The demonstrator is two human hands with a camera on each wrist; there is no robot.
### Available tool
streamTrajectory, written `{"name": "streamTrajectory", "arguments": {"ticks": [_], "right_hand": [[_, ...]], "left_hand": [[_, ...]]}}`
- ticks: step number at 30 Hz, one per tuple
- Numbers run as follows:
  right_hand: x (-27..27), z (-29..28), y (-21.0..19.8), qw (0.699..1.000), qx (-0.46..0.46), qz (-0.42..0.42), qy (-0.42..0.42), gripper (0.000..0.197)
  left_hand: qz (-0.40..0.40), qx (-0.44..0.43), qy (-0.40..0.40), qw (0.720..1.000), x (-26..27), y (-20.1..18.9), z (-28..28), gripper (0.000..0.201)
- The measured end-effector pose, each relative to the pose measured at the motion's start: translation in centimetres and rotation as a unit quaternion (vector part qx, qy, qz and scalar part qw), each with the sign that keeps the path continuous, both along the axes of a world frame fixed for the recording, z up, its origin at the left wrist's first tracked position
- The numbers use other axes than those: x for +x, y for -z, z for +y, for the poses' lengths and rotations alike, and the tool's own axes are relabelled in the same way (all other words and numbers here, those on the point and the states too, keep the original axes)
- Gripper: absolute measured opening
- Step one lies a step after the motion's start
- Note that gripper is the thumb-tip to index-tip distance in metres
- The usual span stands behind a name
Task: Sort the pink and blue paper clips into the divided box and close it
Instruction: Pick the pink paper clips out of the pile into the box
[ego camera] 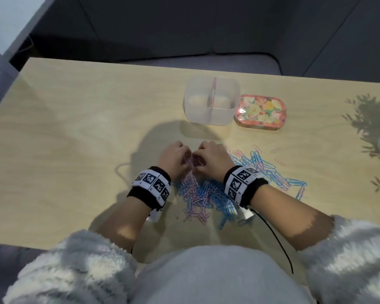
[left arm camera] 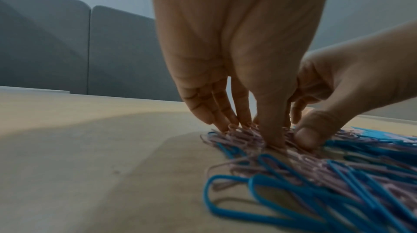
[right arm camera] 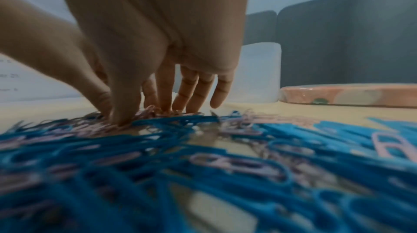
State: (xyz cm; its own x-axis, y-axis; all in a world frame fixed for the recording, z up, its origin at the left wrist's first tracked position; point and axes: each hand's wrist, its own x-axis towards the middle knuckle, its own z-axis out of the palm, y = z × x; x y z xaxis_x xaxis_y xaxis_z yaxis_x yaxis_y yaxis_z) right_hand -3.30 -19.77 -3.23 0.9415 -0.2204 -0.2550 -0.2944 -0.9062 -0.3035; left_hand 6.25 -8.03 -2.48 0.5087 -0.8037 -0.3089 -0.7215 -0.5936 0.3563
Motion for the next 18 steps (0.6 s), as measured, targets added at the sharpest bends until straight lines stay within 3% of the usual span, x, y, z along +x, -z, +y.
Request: {"name": "streamTrajectory", "arguments": {"ticks": [5, 11, 18], "right_hand": [[0.7, 1.2, -0.4, 0.999, 0.033, -0.004, 0.027, 0.022], [1.3, 0.4, -0.2, 0.979, 0.177, -0.006, 0.104, 0.008], [4.0, -3.7, -6.7, 0.947, 0.261, -0.111, 0.149, 0.009]], "left_hand": [[0.000, 0.000, 0.020, 1.000, 0.2, 0.3, 0.1, 0.030], [0.023, 0.002, 0.022, 0.999, 0.6, 0.2, 0.7, 0.023], [0.022, -0.023, 0.027, 0.999, 0.4, 0.0, 1.0, 0.017]]}}
